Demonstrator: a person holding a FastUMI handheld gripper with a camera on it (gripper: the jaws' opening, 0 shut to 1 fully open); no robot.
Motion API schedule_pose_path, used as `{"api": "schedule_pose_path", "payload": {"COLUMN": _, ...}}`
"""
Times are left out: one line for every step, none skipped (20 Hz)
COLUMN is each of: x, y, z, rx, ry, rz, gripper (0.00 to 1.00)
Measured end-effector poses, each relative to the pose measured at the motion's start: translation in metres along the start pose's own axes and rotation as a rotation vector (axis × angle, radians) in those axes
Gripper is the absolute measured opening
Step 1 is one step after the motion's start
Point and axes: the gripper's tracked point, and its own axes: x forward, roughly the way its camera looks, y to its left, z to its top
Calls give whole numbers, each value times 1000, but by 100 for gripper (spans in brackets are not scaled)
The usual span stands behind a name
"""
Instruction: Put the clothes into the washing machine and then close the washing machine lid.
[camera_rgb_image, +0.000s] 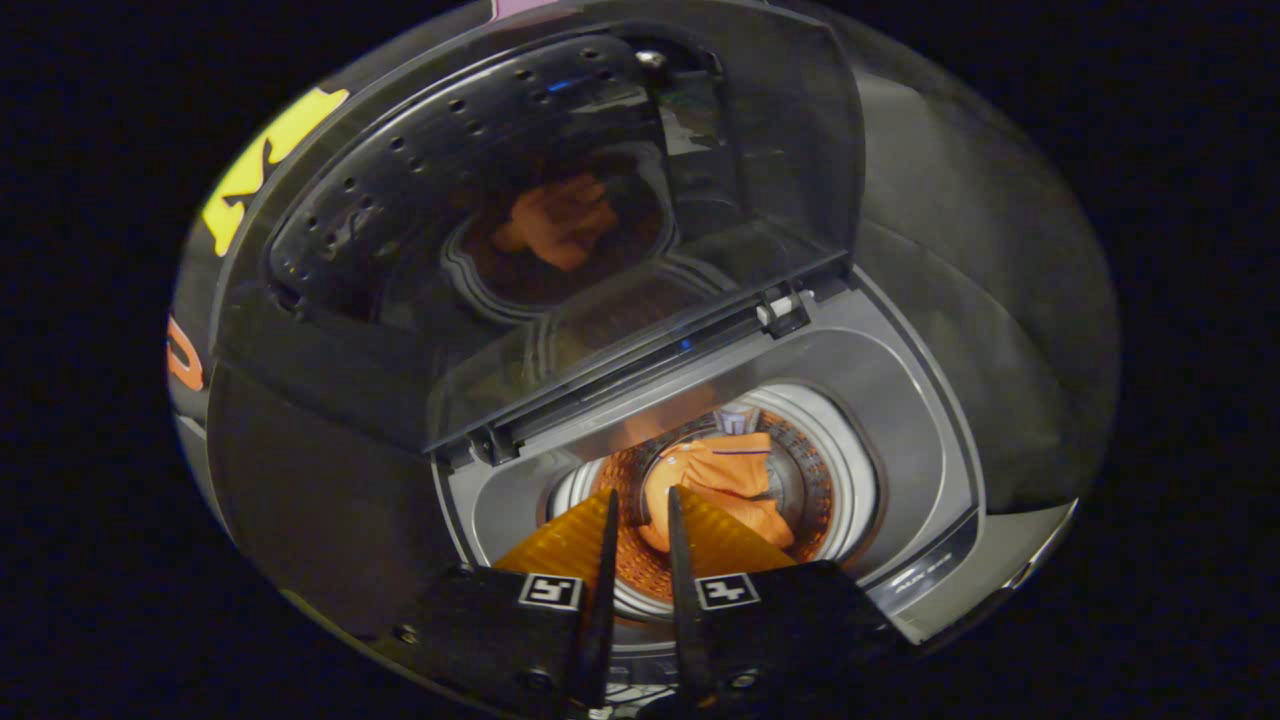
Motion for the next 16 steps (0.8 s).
{"api": "schedule_pose_path", "payload": {"x": -6, "y": 1, "z": 0, "rx": -12, "ry": -7, "rz": -4, "gripper": 37}}
{"api": "schedule_pose_path", "payload": {"x": -13, "y": 0, "z": -2, "rx": -21, "ry": -12, "rz": -8, "gripper": 46}}
{"api": "schedule_pose_path", "payload": {"x": -19, "y": 1, "z": -4, "rx": -30, "ry": -12, "rz": -10, "gripper": 55}}
{"api": "schedule_pose_path", "payload": {"x": -27, "y": 0, "z": -5, "rx": -43, "ry": -9, "rz": -20, "gripper": 63}}
{"api": "schedule_pose_path", "payload": {"x": -35, "y": -1, "z": -4, "rx": -69, "ry": -18, "rz": -32, "gripper": 72}}
{"api": "schedule_pose_path", "payload": {"x": -44, "y": -2, "z": -1, "rx": -103, "ry": -35, "rz": -51, "gripper": 80}}
{"api": "schedule_pose_path", "payload": {"x": -53, "y": -1, "z": 2, "rx": -137, "ry": -57, "rz": -69, "gripper": 79}}
{"api": "schedule_pose_path", "payload": {"x": -65, "y": 3, "z": 7, "rx": -172, "ry": -81, "rz": -75, "gripper": 79}}
{"api": "schedule_pose_path", "payload": {"x": -78, "y": 10, "z": 12, "rx": -201, "ry": -107, "rz": -67, "gripper": 79}}
{"api": "schedule_pose_path", "payload": {"x": -95, "y": 20, "z": 22, "rx": -222, "ry": -143, "rz": -50, "gripper": 79}}
{"api": "schedule_pose_path", "payload": {"x": -110, "y": 31, "z": 34, "rx": -244, "ry": -187, "rz": -34, "gripper": 79}}
{"api": "schedule_pose_path", "payload": {"x": -121, "y": 42, "z": 44, "rx": -268, "ry": -236, "rz": -11, "gripper": 79}}
{"api": "schedule_pose_path", "payload": {"x": -132, "y": 53, "z": 57, "rx": -298, "ry": -279, "rz": 2, "gripper": 79}}
{"api": "schedule_pose_path", "payload": {"x": -140, "y": 59, "z": 67, "rx": -332, "ry": -318, "rz": -7, "gripper": 79}}
{"api": "schedule_pose_path", "payload": {"x": -149, "y": 67, "z": 80, "rx": -368, "ry": -359, "rz": -15, "gripper": 79}}
{"api": "schedule_pose_path", "payload": {"x": -158, "y": 75, "z": 90, "rx": -397, "ry": -391, "rz": -20, "gripper": 79}}
